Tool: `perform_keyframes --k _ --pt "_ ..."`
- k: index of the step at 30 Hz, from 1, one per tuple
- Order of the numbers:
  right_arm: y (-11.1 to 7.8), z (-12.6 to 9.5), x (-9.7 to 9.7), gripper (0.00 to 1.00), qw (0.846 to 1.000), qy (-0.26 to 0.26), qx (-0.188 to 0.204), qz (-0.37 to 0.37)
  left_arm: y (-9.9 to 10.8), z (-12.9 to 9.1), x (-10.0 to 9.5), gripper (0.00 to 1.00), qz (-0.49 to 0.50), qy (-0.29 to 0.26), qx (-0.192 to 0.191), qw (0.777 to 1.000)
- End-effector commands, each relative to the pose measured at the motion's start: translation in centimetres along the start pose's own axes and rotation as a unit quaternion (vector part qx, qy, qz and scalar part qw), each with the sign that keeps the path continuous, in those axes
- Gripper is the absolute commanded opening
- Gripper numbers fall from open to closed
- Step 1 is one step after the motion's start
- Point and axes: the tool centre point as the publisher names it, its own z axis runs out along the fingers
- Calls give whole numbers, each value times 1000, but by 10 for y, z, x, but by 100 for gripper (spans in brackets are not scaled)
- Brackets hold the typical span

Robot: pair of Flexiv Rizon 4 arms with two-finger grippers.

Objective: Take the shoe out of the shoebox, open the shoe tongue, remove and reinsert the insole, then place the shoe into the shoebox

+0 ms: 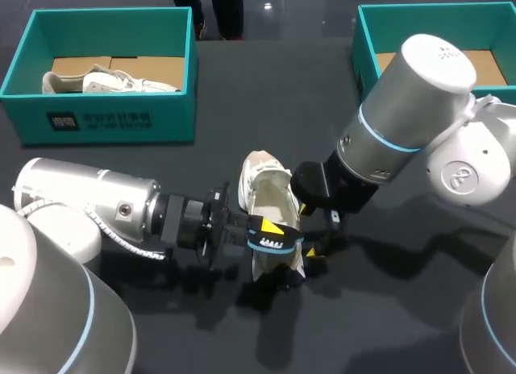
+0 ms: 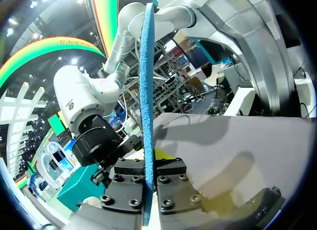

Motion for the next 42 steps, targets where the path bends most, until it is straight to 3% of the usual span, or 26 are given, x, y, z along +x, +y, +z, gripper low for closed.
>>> perform_keyframes --k 1,10,20,30,42 --pt "1 2 0 100 1000 -1 0 0 -1 4 5 0 -2 -21 6 1000" --pt "1 2 0 100 1000 -1 0 0 -1 4 5 0 -2 -21 6 1000" --pt "1 2 0 100 1000 -1 0 0 12 6 -10 0 -38 -84 17 996" --pt "1 2 0 100 1000 -1 0 0 9 15 -13 0 -47 -92 27 994" --pt "1 2 0 100 1000 -1 0 0 25 19 -17 0 -88 -121 29 988"
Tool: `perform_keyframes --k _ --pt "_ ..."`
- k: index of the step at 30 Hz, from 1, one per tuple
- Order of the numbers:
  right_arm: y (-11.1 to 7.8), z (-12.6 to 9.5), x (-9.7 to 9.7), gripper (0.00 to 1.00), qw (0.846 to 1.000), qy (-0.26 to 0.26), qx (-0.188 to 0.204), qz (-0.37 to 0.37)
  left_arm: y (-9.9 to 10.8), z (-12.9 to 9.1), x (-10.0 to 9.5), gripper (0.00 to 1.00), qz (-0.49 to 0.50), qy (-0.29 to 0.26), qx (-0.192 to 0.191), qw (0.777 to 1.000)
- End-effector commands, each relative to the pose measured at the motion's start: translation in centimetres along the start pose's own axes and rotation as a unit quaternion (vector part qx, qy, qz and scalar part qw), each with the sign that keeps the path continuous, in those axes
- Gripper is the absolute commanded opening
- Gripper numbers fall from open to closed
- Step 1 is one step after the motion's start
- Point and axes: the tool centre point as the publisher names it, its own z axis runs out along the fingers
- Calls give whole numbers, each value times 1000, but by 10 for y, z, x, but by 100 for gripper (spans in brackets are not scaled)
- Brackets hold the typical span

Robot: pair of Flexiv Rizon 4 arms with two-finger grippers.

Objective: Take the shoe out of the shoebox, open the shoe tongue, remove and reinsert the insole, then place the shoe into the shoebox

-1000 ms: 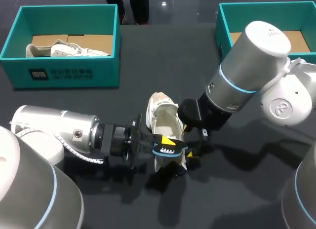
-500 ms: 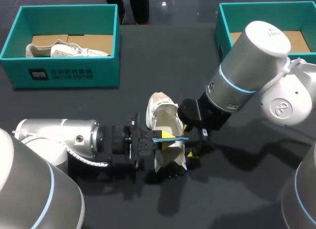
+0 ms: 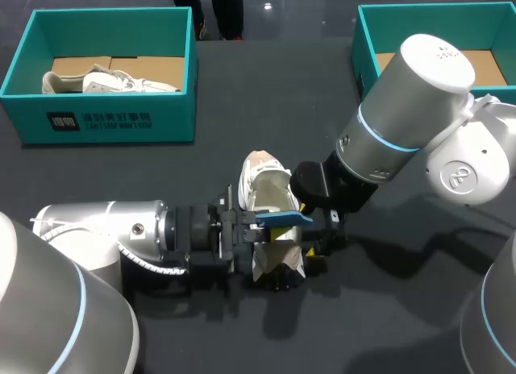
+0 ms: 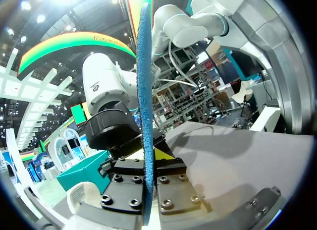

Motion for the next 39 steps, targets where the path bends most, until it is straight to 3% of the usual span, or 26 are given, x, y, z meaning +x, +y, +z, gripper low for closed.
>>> perform_keyframes --k 1,19,39 --pt "0 1 1 100 1000 -1 0 0 5 5 1 0 -1 -5 0 1000" --pt "0 1 1 100 1000 -1 0 0 25 -2 -8 0 -17 -38 -16 999" --pt "0 1 1 100 1000 -1 0 0 46 -7 -7 0 10 -16 -42 999"
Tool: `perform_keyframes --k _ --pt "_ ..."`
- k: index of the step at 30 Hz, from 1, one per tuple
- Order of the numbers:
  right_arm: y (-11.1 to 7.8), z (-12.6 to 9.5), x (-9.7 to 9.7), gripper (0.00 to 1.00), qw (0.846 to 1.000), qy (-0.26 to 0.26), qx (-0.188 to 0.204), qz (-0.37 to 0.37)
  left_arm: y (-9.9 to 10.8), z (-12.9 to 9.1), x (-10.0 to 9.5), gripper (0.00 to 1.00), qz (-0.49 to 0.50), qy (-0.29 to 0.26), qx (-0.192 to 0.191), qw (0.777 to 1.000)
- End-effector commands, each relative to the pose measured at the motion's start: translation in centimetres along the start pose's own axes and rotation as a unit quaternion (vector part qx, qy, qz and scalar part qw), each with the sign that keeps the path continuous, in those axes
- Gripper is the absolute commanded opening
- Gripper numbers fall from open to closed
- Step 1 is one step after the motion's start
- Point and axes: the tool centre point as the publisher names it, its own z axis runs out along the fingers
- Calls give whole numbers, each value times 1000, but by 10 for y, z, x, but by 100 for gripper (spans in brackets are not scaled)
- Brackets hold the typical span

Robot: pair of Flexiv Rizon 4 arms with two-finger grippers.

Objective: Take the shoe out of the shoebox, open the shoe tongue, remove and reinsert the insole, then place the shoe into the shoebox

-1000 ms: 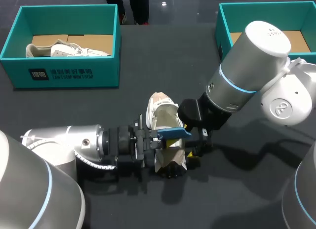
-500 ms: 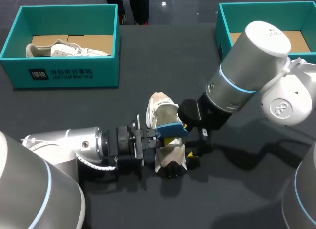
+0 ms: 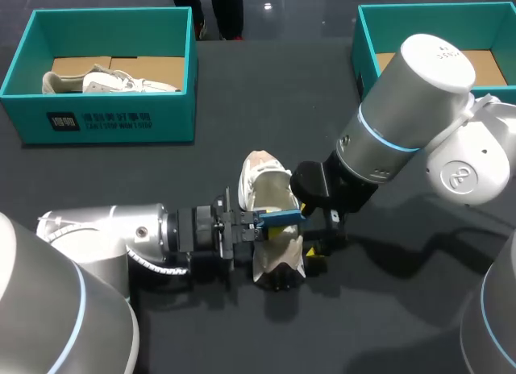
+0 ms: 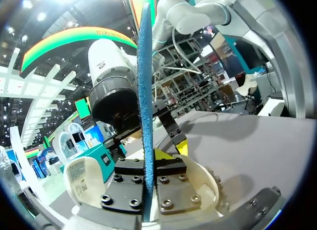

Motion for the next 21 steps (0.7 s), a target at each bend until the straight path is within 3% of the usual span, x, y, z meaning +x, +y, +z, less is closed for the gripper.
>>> perform_keyframes --k 1,21 --pt "0 2 1 100 1000 -1 0 0 4 0 -1 0 2 0 -6 1000" --pt "0 2 1 100 1000 -1 0 0 34 -4 -4 0 32 13 -45 998"
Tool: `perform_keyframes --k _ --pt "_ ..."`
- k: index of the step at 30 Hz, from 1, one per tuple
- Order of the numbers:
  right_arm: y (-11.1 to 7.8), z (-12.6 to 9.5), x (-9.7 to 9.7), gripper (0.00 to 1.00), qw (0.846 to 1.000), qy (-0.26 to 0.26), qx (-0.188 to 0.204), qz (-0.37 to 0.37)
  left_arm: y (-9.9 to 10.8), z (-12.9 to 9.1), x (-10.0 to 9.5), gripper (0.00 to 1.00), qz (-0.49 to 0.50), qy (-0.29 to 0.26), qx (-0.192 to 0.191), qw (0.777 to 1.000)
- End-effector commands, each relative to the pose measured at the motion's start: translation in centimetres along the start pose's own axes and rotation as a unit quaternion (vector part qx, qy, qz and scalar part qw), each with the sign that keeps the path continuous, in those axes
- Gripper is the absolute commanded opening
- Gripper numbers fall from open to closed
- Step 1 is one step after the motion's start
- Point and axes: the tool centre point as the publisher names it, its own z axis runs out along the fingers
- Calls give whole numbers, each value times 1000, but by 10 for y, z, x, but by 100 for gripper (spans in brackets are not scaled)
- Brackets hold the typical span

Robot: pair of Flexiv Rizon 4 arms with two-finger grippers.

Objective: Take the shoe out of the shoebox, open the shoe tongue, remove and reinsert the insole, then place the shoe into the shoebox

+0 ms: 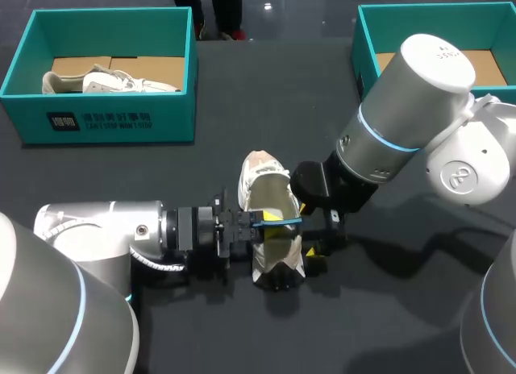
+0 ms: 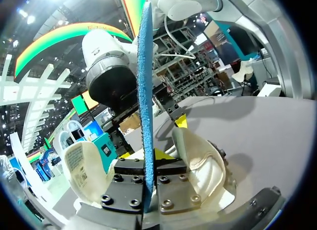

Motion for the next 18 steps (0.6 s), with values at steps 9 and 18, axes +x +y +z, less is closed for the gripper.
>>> perform_keyframes --k 9,18 --pt "0 2 1 100 1000 -1 0 0 19 8 -6 0 -2 2 -31 1000" --pt "0 2 1 100 1000 -1 0 0 13 8 -4 0 -15 10 -23 1000"
